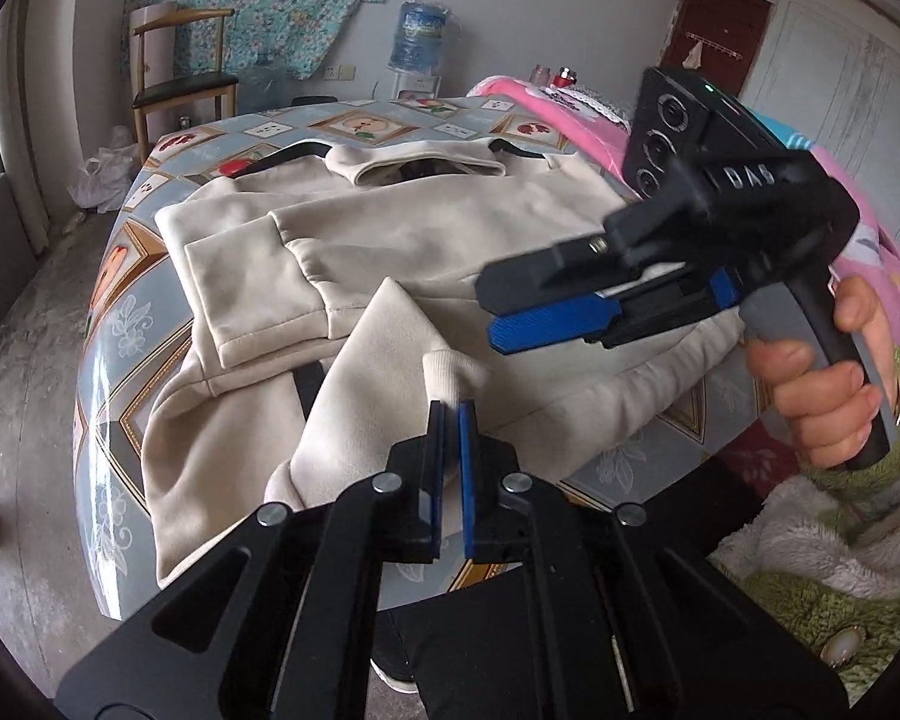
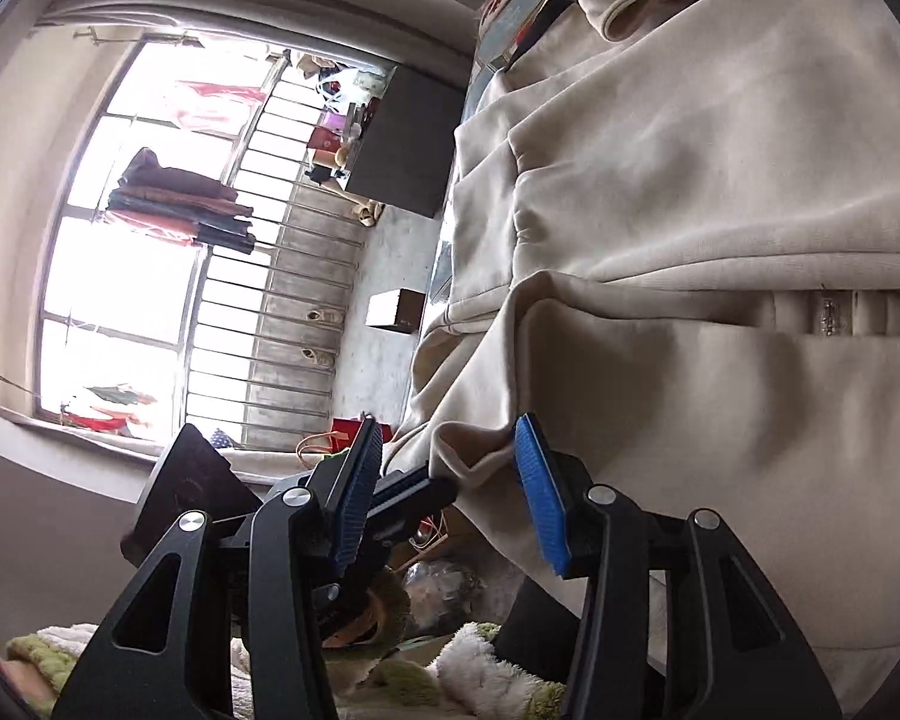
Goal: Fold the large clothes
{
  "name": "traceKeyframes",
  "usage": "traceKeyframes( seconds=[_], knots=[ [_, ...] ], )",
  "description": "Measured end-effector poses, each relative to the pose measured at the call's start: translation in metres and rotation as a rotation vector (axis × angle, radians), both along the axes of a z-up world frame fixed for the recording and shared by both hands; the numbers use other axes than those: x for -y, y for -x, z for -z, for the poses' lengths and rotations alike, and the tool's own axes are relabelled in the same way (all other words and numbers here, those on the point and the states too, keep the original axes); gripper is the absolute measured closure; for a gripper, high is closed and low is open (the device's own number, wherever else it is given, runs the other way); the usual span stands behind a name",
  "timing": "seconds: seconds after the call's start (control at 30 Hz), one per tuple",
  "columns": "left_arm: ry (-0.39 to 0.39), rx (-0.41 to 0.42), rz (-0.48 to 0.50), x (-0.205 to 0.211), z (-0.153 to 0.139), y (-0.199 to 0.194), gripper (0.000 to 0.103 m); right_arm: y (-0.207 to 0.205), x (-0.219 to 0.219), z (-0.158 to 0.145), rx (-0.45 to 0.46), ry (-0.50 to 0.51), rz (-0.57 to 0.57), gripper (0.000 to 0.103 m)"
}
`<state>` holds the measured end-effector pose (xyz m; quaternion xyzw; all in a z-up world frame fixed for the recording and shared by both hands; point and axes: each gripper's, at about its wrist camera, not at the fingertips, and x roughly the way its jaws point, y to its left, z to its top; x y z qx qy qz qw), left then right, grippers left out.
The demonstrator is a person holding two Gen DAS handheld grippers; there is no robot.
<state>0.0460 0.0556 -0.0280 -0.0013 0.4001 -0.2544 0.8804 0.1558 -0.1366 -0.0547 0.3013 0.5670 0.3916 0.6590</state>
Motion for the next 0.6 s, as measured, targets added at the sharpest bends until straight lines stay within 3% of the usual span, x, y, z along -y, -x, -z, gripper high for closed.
traceKeyframes(
  seconds=[0.17,0.27,0.53,0.6],
  knots=[
    [-0.029,0.012,0.011,0.004,0.000,0.002,0.099,-0.005,-0.028,0.016,-0.008,0.099,-0.043,0.057],
    [-0.036,0.017,0.006,0.002,-0.001,0.003,0.099,-0.009,-0.035,0.025,-0.023,0.092,-0.037,0.057],
    [-0.045,0.022,-0.007,-0.001,-0.006,0.007,0.098,-0.009,-0.035,0.023,-0.013,0.080,-0.038,0.078],
    [-0.055,0.021,-0.007,0.000,-0.008,0.006,0.088,-0.008,-0.032,0.022,-0.011,0.082,-0.038,0.080]
  ],
)
